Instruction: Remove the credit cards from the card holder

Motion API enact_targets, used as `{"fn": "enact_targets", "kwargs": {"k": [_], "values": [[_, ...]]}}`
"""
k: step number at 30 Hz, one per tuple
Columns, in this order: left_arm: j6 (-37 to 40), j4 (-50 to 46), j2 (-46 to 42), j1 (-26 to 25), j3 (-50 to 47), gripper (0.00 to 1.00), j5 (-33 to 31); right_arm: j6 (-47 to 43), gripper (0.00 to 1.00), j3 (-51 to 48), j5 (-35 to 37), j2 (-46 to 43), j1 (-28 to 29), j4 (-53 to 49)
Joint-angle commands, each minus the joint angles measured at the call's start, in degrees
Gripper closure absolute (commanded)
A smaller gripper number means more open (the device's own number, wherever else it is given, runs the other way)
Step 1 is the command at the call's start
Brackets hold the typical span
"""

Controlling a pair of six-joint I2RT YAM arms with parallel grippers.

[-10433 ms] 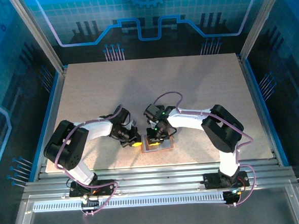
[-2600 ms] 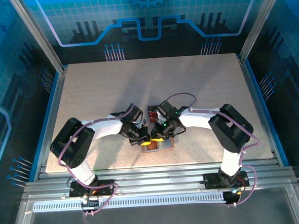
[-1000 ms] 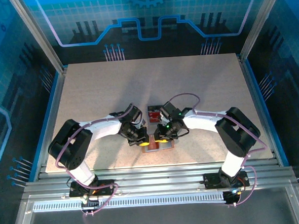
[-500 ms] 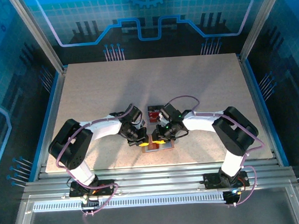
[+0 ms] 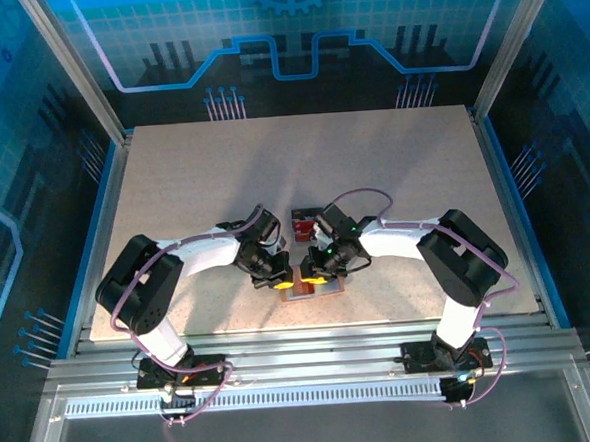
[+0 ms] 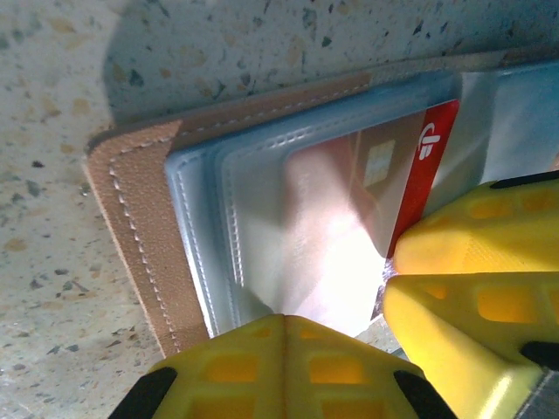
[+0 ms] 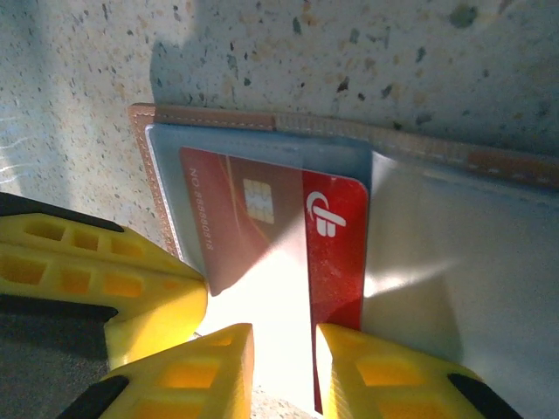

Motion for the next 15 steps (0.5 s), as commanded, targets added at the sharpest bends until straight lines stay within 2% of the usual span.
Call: {"fn": "enact_targets", "kwargs": {"k": [1,15], "values": [[1.23,-1.61,-0.43,0.4,-0.54,0.94,-0.58,-1.29,0.74,1.24,2.69,-0.21,-0.5,-3.33],[1.14,-1.56,-0.37,0.4,-0.09,0.95,-0.13,-0.52,0.74,-0.55,1.26,-4.14,-1.57,-0.82]]}}
